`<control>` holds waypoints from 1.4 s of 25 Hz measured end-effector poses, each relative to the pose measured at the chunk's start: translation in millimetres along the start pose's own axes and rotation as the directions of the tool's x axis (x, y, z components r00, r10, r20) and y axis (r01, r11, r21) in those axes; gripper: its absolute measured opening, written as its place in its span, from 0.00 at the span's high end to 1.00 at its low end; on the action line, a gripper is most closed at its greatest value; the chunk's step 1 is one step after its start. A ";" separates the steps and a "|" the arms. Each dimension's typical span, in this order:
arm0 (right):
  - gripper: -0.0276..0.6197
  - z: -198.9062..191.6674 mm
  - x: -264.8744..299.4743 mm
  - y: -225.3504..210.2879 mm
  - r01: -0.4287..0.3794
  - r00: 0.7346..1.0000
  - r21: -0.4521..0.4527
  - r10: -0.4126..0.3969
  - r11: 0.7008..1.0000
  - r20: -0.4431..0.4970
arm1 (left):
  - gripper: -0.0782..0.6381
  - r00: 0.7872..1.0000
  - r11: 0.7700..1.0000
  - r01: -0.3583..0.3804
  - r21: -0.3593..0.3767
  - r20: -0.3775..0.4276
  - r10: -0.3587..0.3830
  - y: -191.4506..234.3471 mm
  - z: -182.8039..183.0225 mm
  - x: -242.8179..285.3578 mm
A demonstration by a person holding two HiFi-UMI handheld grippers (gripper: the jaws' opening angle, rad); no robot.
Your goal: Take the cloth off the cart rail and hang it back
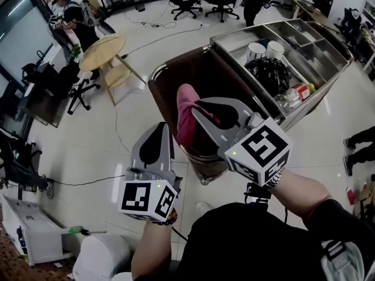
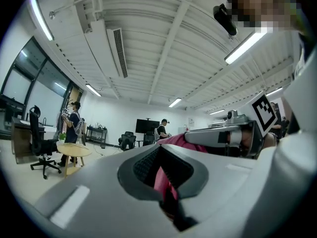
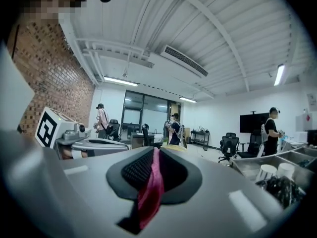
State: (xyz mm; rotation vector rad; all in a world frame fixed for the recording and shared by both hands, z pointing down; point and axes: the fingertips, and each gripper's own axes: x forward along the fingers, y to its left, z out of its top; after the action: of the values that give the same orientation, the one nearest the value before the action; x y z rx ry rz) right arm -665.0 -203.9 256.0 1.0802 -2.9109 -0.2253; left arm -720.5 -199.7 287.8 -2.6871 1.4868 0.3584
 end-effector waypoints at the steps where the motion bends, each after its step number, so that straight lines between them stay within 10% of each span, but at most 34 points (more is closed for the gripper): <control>1: 0.91 0.7 -13.4 -1.5 -0.004 1.000 -0.002 0.004 1.000 0.013 | 0.89 1.000 1.000 -0.004 0.009 0.003 0.004 -12.7 -0.9 -0.5; 20: 0.91 -0.4 -186.1 -32.5 -0.113 0.986 -0.008 0.113 0.994 0.119 | 0.89 0.995 0.991 -0.095 0.089 0.010 0.095 -184.9 -23.1 7.3; 35: 0.91 3.5 -224.4 -9.9 -0.101 0.986 0.013 0.098 0.995 0.133 | 0.89 0.995 0.989 -0.101 0.105 0.005 0.101 -216.6 -18.3 -24.2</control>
State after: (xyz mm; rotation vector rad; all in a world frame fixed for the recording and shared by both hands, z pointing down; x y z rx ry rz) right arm -488.6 -64.8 256.4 0.9535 -3.0807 -0.2760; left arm -547.4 -66.2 296.3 -2.5381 1.5986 0.2764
